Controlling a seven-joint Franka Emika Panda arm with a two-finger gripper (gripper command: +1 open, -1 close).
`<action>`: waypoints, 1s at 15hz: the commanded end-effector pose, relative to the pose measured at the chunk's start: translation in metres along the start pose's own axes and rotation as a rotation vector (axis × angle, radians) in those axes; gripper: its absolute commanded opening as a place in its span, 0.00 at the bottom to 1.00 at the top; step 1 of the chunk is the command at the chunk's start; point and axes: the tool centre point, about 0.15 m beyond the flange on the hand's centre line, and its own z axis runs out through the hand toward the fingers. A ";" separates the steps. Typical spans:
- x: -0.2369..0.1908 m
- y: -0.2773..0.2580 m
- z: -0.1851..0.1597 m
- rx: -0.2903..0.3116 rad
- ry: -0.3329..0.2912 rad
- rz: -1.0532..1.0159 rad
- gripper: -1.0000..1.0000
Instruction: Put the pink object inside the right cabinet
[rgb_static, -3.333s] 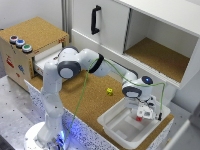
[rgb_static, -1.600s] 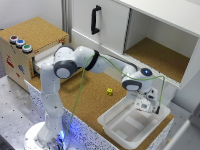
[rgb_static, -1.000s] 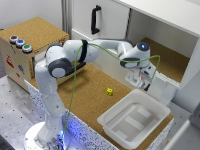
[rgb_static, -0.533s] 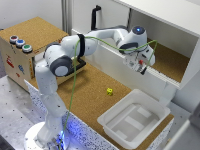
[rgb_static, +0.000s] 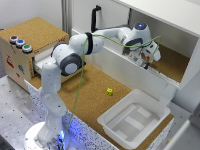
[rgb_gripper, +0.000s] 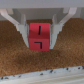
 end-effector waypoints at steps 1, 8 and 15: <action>0.024 -0.002 0.029 -0.070 -0.196 -0.046 0.00; 0.017 0.007 0.016 0.005 -0.168 0.003 1.00; -0.033 0.009 -0.050 0.093 -0.074 -0.020 1.00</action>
